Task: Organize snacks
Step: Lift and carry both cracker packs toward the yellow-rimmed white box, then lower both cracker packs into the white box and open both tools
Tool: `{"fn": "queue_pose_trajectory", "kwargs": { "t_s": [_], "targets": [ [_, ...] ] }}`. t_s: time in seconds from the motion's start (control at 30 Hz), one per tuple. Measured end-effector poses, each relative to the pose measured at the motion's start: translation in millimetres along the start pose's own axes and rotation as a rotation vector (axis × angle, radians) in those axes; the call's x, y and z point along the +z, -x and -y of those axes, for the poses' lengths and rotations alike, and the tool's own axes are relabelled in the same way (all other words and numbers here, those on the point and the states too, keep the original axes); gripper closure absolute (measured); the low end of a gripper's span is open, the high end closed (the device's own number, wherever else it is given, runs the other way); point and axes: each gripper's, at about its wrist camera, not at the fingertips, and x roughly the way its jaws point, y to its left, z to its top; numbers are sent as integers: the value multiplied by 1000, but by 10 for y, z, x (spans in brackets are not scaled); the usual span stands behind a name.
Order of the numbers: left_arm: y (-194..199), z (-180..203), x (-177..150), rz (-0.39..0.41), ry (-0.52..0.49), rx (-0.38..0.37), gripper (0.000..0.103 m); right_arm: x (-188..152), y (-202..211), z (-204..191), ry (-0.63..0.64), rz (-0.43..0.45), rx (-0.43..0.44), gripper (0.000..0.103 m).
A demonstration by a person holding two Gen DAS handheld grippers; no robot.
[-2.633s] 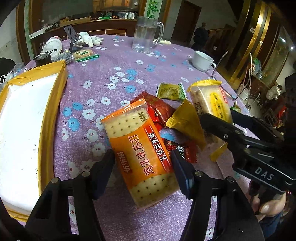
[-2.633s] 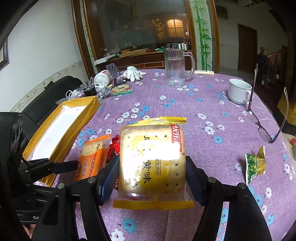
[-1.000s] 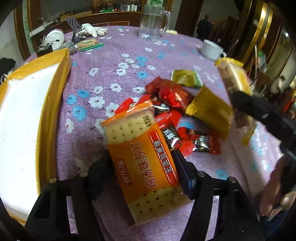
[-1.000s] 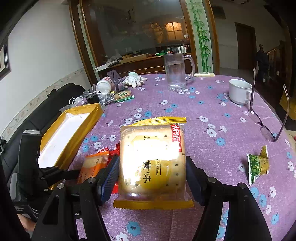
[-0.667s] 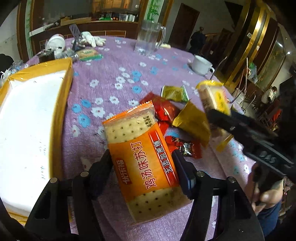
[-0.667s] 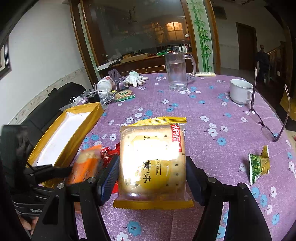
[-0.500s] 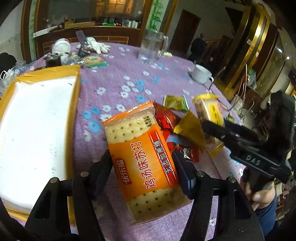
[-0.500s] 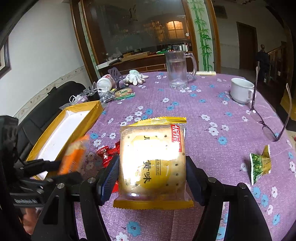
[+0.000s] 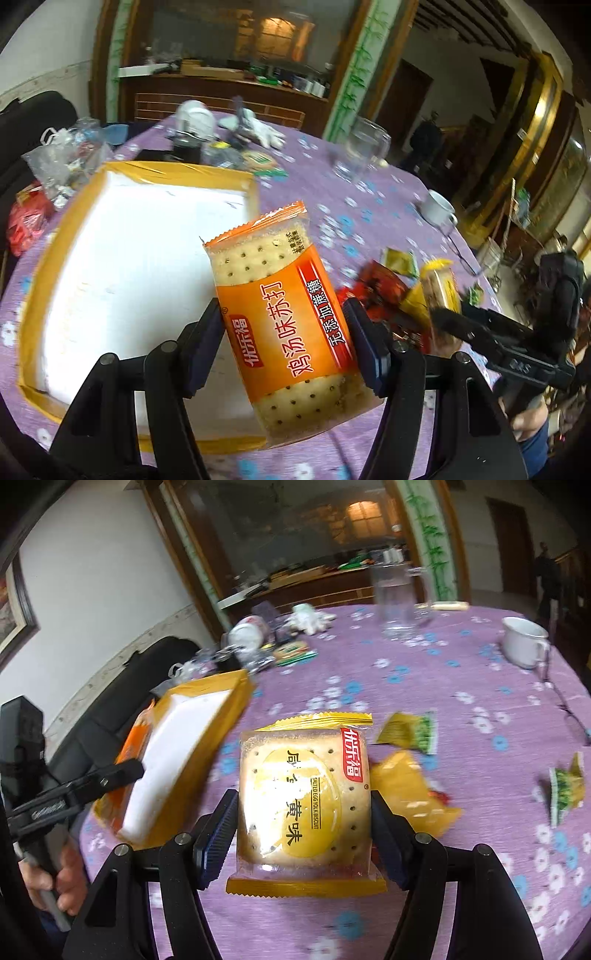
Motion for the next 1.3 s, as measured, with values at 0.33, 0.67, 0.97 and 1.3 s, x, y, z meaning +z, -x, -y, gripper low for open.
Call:
{"fn": "queue_pose_trajectory", "kwargs": {
  "t_s": [0.33, 0.67, 0.97, 1.3],
  "targets": [
    [170, -612, 240, 29, 42, 72, 39, 244, -288, -658, 45, -92, 114, 34],
    [-129, -988, 676, -25, 2, 134, 39, 787, -879, -1246, 20, -161, 172, 34],
    [-701, -1244, 808, -134, 0, 185, 39, 1150, -1666, -1424, -30, -225, 125, 34],
    [-1032, -1354, 755, -211, 2, 180, 39, 1248, -2361, -1461, -59, -320, 98, 34]
  ]
}}
